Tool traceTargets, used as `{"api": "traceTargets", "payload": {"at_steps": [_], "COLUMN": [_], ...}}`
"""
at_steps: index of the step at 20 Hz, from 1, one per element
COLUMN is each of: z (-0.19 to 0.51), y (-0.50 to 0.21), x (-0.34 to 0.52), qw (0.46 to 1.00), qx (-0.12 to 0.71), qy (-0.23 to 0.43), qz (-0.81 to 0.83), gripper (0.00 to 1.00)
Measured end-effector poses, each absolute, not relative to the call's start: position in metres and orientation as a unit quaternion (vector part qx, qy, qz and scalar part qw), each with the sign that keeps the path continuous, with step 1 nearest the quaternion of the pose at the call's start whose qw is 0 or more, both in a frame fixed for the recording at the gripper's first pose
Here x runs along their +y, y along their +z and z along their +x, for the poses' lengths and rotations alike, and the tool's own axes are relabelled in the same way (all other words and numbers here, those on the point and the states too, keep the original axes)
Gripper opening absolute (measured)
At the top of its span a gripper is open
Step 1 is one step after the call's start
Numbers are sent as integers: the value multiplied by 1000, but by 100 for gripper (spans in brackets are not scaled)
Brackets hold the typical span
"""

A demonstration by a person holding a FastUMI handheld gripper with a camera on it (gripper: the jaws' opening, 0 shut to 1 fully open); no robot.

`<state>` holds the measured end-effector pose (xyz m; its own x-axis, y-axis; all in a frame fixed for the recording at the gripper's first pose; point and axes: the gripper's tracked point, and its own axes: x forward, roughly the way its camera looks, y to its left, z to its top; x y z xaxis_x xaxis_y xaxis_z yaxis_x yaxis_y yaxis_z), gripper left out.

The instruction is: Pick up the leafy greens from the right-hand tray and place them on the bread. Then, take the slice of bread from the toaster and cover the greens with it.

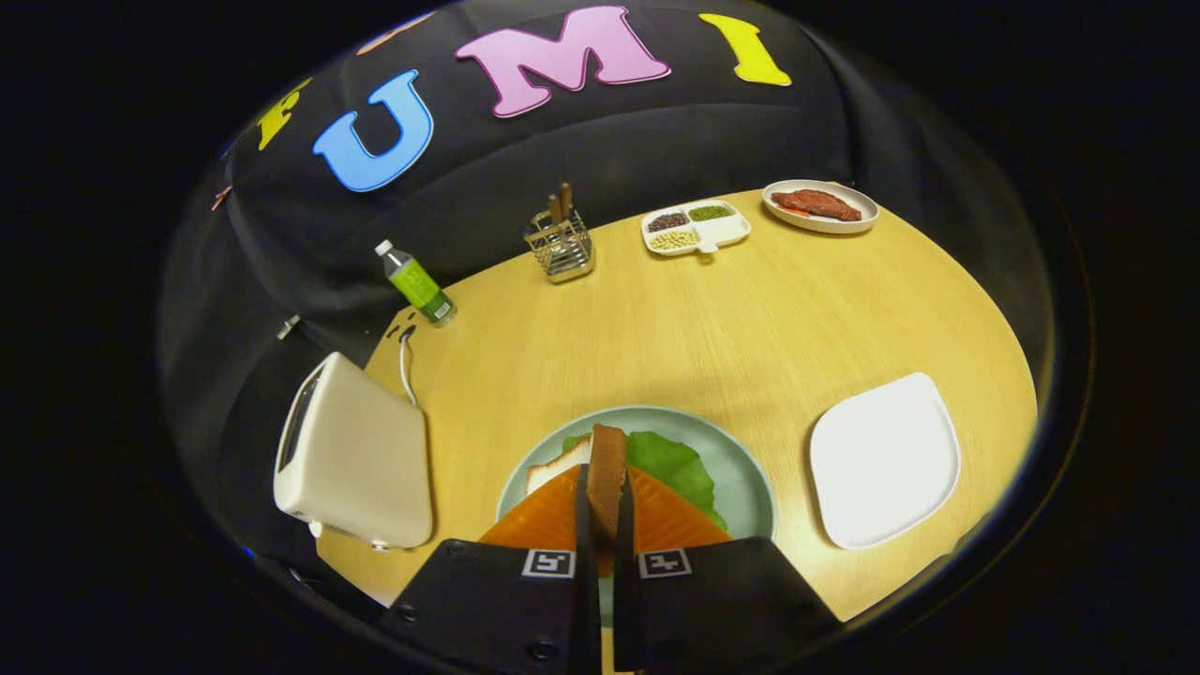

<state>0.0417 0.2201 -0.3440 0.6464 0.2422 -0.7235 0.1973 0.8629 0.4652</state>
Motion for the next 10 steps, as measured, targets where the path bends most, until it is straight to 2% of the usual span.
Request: {"api": "traceTargets", "payload": {"at_steps": [4,7,10], "z": [41,39,35], "y": [-361,-367,-377], "x": [213,211,200], "qw": [871,871,870], "qx": [435,439,451], "qy": [5,4,-12], "qz": [228,219,199], "gripper": [10,14,25]}}
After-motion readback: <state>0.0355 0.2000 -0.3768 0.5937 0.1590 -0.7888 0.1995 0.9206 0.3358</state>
